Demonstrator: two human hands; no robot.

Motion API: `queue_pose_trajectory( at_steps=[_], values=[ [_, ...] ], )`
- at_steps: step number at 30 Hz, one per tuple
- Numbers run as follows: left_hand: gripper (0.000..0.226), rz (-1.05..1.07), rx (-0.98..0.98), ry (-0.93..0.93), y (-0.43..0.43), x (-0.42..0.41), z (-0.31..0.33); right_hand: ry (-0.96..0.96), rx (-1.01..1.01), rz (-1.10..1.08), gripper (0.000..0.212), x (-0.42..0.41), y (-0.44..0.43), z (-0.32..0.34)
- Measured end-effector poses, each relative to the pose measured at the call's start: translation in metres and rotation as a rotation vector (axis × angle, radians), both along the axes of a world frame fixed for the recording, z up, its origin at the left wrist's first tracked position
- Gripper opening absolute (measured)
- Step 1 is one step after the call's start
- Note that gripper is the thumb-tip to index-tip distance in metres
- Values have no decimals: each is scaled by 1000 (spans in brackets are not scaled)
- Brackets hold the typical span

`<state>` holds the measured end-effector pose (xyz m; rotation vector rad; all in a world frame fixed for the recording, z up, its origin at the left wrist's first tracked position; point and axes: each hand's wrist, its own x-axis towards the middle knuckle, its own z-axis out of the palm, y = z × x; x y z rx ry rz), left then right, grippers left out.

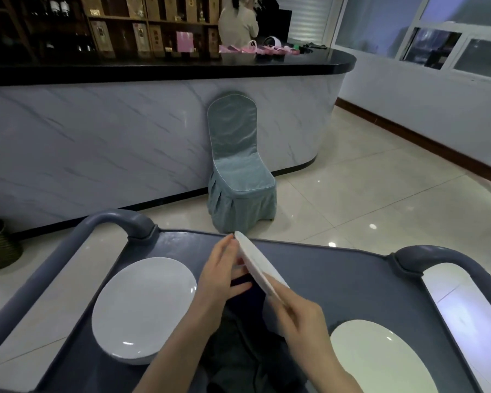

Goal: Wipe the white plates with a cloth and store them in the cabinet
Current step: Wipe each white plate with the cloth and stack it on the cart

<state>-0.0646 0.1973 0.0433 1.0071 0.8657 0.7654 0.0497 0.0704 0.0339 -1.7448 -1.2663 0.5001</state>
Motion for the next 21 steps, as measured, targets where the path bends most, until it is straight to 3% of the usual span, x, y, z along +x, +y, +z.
queue_pose_trajectory(
  at_steps=[3, 5, 9, 12, 15, 18, 21],
  values=[
    [37, 146, -56, -18, 7, -20, -3, -303, 13, 131, 51, -17, 15, -11],
    [38, 214, -79, -15, 13, -36, -11, -334, -44, 226, 53, -26, 27, -17],
    [40, 282, -165, -2, 28, -72, -33, -135, -221, 356, 53, -36, 53, -25],
    [42, 330, -204, 41, 41, -104, -54, -5, -210, 76, 53, -36, 66, -35],
    [45, 351, -228, 61, 51, -134, -73, 72, -324, -194, 54, -35, 83, -49],
    [48, 363, -223, 85, 54, -156, -86, 338, -374, -243, 35, -49, 99, -65],
    [53, 366, -195, 108, 52, -174, -91, 521, -341, -311, 33, -69, 109, -77]
  ],
)
